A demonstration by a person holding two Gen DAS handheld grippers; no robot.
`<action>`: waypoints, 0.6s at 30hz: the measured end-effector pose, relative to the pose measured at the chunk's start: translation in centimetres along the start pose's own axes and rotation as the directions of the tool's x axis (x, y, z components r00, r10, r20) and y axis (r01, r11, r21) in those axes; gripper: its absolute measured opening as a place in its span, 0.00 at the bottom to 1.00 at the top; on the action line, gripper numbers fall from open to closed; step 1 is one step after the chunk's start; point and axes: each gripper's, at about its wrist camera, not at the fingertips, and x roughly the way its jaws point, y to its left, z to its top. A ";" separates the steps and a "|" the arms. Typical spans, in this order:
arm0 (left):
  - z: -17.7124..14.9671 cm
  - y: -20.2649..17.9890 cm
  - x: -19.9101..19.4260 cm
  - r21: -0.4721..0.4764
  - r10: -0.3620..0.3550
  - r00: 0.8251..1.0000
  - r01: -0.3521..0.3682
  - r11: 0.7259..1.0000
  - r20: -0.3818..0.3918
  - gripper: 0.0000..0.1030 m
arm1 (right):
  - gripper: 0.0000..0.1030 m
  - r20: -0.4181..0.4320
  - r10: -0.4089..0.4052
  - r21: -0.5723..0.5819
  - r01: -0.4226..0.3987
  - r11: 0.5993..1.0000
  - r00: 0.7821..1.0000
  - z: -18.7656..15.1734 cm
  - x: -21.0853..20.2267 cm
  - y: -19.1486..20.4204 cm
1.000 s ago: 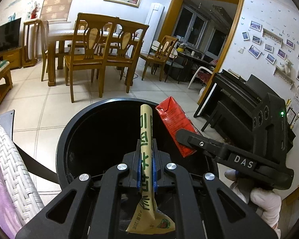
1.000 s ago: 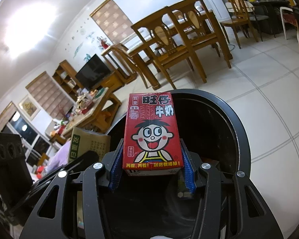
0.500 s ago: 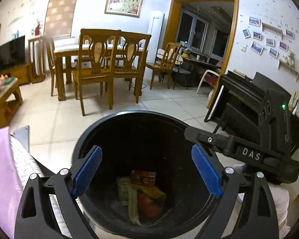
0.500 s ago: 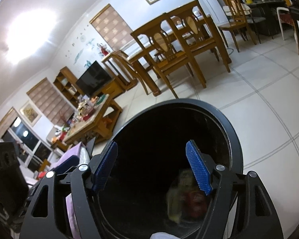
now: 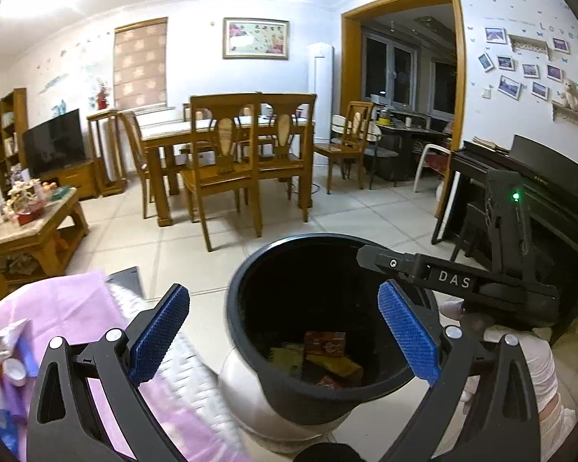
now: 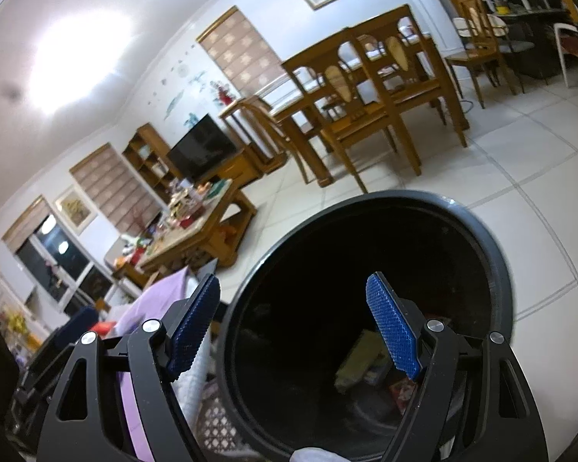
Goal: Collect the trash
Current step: 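Move both open tools back over the remaining items on the table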
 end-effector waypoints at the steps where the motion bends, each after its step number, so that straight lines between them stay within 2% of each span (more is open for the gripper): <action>1: -0.1 0.5 -0.3 -0.004 0.010 1.000 -0.010 1.000 0.001 0.95 | 0.76 -0.009 0.005 -0.009 -0.005 1.000 1.000 -0.1 0.3 0.5; 5: -1.3 3.1 -1.4 -0.043 0.044 0.999 -0.045 0.998 -0.016 0.95 | 0.76 -0.061 0.033 -0.060 -0.036 0.998 0.998 -1.2 2.1 3.6; 10: -3.5 7.7 -2.4 -0.135 0.092 0.994 -0.100 0.986 -0.067 0.95 | 0.76 -0.138 0.076 -0.143 -0.096 0.985 0.987 -3.1 5.2 9.4; 15: -5.6 13.4 -4.6 -0.221 0.156 0.983 -0.175 0.959 -0.100 0.95 | 0.76 -0.211 0.114 -0.204 -0.158 0.966 0.971 -5.1 8.2 14.5; 18: -7.1 18.0 -6.9 -0.296 0.216 0.970 -0.240 0.925 -0.112 0.95 | 0.76 -0.261 0.132 -0.249 -0.199 0.948 0.956 -6.6 10.0 18.4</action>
